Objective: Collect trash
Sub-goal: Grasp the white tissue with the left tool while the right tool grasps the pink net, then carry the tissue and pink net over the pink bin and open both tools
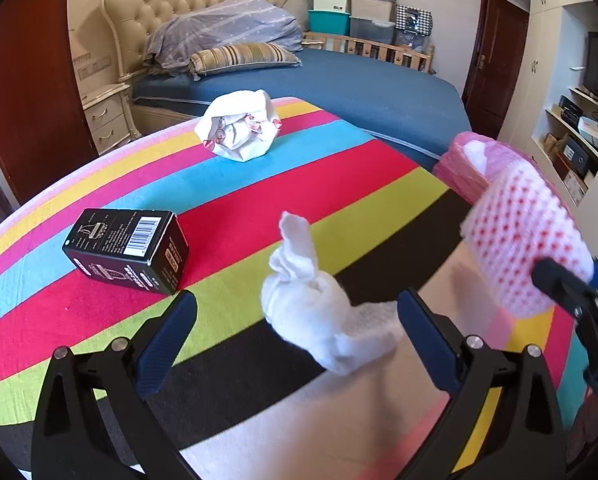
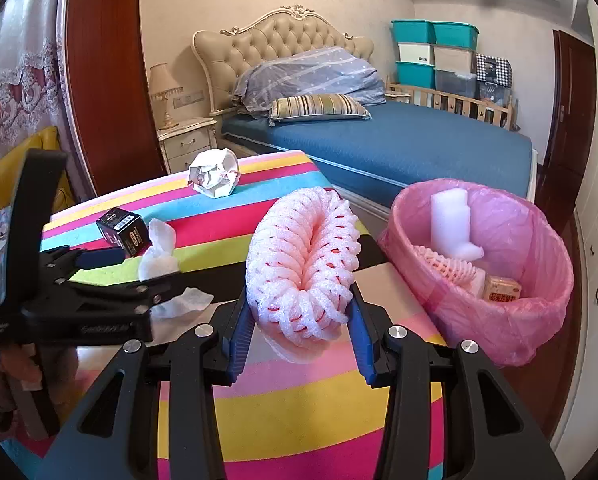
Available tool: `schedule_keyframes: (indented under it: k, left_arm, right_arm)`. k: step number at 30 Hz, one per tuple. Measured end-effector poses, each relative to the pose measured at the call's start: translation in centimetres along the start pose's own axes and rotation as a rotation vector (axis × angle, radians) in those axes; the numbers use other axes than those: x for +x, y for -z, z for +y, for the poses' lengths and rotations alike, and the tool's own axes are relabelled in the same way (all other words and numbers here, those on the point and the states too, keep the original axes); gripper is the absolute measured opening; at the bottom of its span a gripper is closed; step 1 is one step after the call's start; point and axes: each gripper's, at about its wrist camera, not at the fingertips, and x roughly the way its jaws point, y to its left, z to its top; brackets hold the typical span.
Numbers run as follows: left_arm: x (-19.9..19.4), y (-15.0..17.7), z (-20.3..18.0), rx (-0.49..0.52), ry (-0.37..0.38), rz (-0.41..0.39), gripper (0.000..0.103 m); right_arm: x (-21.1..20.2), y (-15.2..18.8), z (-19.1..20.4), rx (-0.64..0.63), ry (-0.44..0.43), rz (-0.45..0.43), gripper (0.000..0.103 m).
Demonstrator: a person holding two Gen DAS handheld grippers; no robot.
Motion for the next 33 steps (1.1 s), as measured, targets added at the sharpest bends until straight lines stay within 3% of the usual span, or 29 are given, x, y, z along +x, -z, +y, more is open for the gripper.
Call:
schedule_keyframes:
  k: [4,6,7,13,33]
  left_arm:
    - [0.7,0.0,0.3,0.008,0.017,0.025,0.077]
    - [0.9,0.2,0.4,0.005,0.054,0.044,0.044]
    - [1.1,0.2,0.4,0.009,0.065,0.052,0.037]
    - [-1.3,1.4,0.2,0.063,0.062,-0.016,0.035]
    - [-5.4,3.3,1.0,0.062,0.022,-0.092,0.035]
  right_arm:
    - [0.1,0.1,0.4,-0.001,-0.006,0.004,0.041]
    - [0.1,0.1,0.5,-0.004,-0.009,0.007,0.041]
    - [0.1,0.1,0.6,-0.005,-0.01,0.007,0.042]
    - [-0.1,0.3,1.2,-0.015,-0.014,0.013,0.041]
    - [-1.6,0.8,3.3,-0.042,-0.046,0.004,0.041]
